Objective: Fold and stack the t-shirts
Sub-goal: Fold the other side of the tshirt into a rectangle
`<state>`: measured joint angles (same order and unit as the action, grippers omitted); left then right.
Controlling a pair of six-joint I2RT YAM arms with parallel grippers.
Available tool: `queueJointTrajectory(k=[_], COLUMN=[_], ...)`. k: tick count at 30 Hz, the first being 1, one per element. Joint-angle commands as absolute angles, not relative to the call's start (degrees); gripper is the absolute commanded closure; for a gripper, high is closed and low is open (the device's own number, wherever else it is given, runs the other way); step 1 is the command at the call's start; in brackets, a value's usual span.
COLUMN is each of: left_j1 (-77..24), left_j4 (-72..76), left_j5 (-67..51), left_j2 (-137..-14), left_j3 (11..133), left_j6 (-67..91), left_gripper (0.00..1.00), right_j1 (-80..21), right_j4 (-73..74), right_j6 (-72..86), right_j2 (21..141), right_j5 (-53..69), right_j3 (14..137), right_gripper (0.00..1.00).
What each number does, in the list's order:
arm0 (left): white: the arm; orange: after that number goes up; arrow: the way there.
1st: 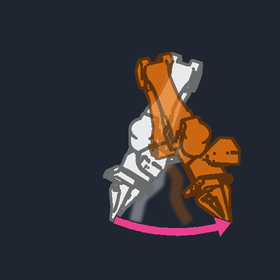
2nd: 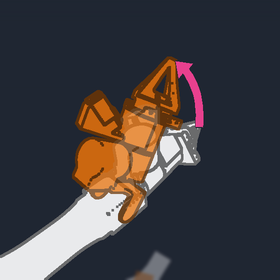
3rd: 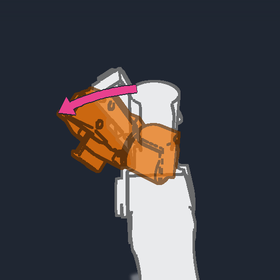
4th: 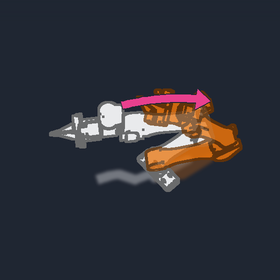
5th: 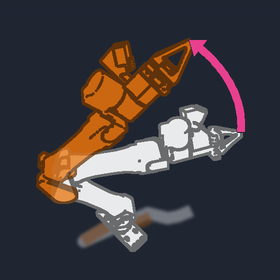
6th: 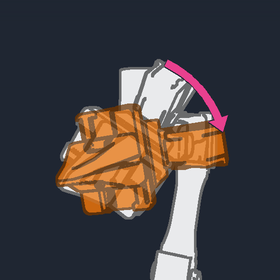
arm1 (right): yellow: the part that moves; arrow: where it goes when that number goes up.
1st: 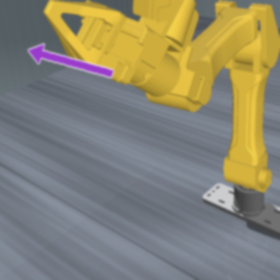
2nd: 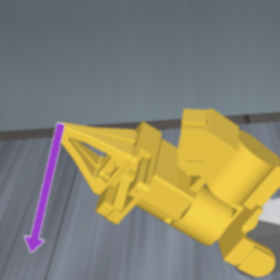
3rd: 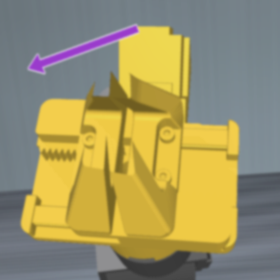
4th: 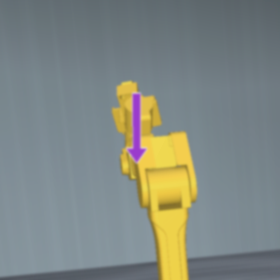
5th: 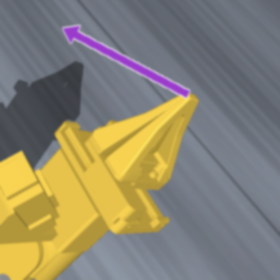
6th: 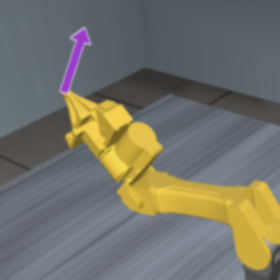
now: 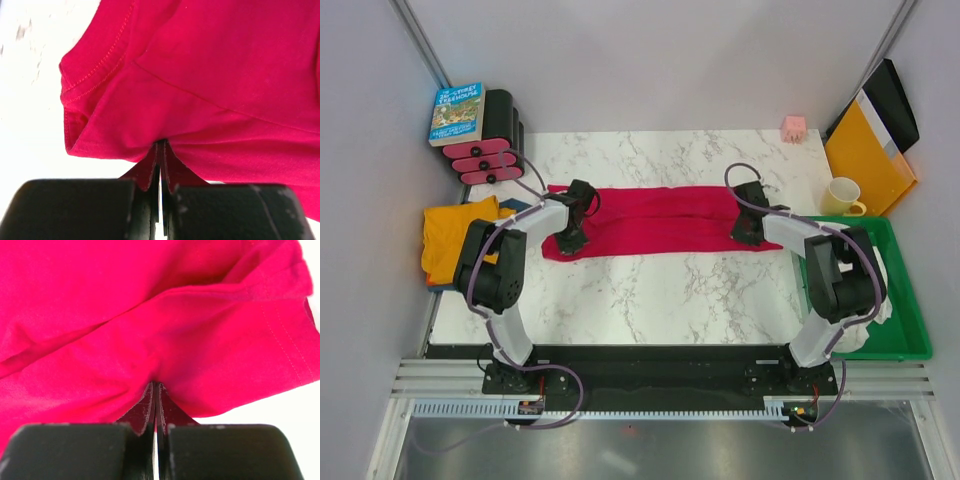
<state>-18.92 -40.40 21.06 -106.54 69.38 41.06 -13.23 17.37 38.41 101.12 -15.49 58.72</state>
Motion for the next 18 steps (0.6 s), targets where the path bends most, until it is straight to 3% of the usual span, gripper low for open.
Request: queueJointTrajectory(k=[1, 7, 8, 9, 10, 12, 13, 15, 18], left_j1=[-18.7, -18.8, -18.9, -19.1, -19.1, -19.3, -19.3, -19.4, -19.3], left_j4=[-43.7, -43.7, -43.6, -43.5, -43.4, -42.5, -41.8, -38.1, -31.8], left_j5=[19.1, 18.6, 18.5, 18.3, 18.0, 17.3, 15.8, 12.7, 9.2], left_j2=[-102.8, -94.8, -92.5, -91.4, -90.2, -86.5, -85.2, -81.5, -78.8], left_j3=[62.4, 56.7, 57.0, 57.3, 57.7, 59.2, 59.4, 58.5, 55.1], left_j6=[44.3, 44.3, 44.0, 43.8, 43.3, 43.2, 42.9, 42.1, 40.2], left_gripper=[0.98, 0.98, 0.98, 0.92, 0.87, 0.74, 0.70, 0.63, 0.61], right_j1=[-15.8, -17.1, -17.4, -18.4, -19.1, -21.3, -21.8, -23.2, -27.4], right_j4=[24.4, 25.7, 25.1, 23.5, 22.9, 22.6, 22.5, 20.9, 19.0], right_j6=[39.9, 38.9, 37.5, 36.7, 35.9, 33.5, 33.0, 31.6, 29.5], right_j2=[96.3, 89.9, 89.0, 87.3, 86.7, 85.7, 85.5, 86.3, 89.4], right_j5=[-14.9, -15.3, -14.7, -13.9, -11.9, -10.7, -9.7, -3.3, 3.3], right_j3=[51.3, 49.6, 50.4, 52.5, 53.9, 58.6, 60.0, 62.9, 65.8], right_gripper=[1.00, 0.99, 0.93, 0.84, 0.67, 0.57, 0.46, 0.43, 0.40])
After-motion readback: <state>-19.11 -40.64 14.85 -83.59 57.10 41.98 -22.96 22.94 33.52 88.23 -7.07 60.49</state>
